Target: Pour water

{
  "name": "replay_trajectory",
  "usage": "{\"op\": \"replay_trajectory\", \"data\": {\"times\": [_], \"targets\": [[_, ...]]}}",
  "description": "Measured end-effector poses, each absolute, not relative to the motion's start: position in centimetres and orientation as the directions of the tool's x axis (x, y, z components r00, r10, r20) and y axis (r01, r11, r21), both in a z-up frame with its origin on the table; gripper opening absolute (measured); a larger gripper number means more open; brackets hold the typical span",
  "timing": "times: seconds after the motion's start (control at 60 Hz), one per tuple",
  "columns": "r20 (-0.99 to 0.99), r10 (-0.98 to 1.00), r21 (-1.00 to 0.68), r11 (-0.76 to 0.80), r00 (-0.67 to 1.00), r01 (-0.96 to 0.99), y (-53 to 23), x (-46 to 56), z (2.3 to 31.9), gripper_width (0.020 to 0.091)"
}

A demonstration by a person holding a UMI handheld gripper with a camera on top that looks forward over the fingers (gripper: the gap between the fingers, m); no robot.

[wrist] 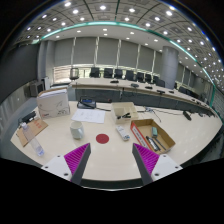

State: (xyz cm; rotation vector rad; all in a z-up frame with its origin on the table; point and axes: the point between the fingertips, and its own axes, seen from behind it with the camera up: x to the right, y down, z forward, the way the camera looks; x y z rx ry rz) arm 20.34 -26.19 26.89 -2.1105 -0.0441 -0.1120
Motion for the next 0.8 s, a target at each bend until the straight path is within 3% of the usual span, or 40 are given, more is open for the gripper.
{"op": "replay_trajectory", "data": {"times": [0.35,0.8], "targets": [[0.105,0.009,-0.845,-0.526,0.994,0.094,-25.6,11.3,23.6,0.0857],[0.012,0.206,-0.827,-0.549,0.979,0.125,-26.6,-16.4,11.9,0.0862]]}}
